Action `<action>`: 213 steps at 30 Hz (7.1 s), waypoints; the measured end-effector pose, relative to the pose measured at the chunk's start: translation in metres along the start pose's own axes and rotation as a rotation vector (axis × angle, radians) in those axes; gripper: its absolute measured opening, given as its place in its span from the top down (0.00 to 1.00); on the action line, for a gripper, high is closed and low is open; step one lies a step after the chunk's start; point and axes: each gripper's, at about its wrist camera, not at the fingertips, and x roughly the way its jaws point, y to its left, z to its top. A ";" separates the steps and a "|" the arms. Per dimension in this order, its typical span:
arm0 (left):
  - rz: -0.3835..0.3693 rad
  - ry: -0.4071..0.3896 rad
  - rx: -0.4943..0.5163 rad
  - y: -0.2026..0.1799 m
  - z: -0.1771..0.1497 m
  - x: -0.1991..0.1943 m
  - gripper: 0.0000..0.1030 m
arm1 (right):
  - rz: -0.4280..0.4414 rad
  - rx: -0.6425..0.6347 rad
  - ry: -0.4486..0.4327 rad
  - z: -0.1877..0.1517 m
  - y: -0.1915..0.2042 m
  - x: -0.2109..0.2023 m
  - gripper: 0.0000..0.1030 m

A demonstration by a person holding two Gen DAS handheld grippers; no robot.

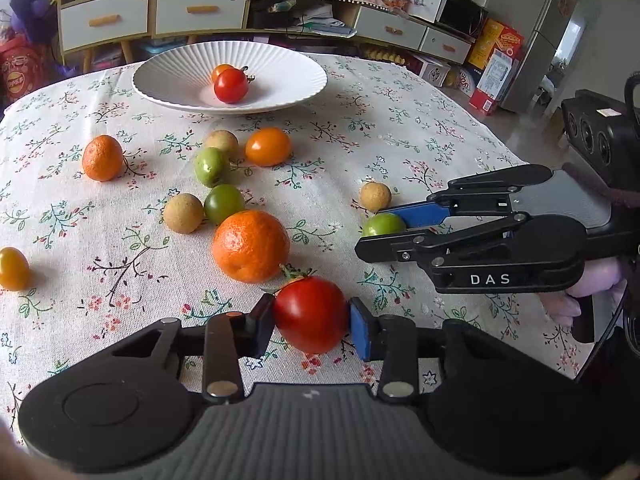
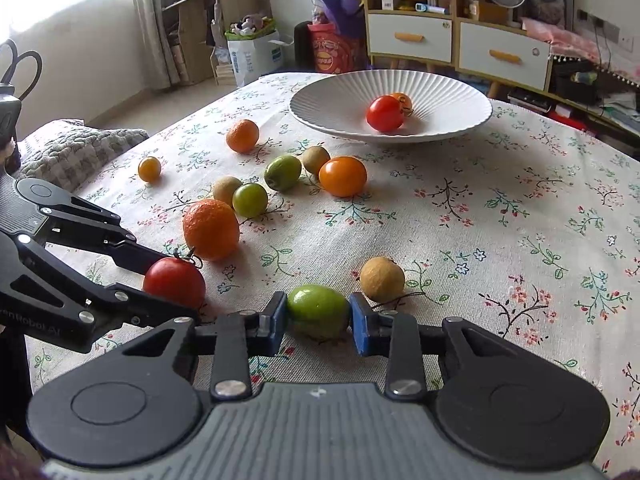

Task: Organize fruits
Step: 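Grasp the large red tomato with the left tool while the right tool grasps a green tomato, then carry both tomatoes into the white plate and open both tools to release them, then withdraw both open tools from the plate back over the table, then grasp a brown kiwi with the left tool while the right tool grasps a large mandarin orange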

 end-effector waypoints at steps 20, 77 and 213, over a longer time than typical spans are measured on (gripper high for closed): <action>-0.027 -0.021 -0.001 -0.003 0.008 -0.006 0.64 | 0.001 -0.008 0.020 0.010 0.005 -0.003 0.71; 0.213 -0.128 -0.131 0.068 0.145 0.055 0.64 | -0.132 0.095 -0.117 0.119 -0.082 0.042 0.71; 0.101 0.166 0.192 0.048 -0.017 -0.011 0.03 | 0.023 -0.201 -0.053 0.004 0.064 0.030 0.00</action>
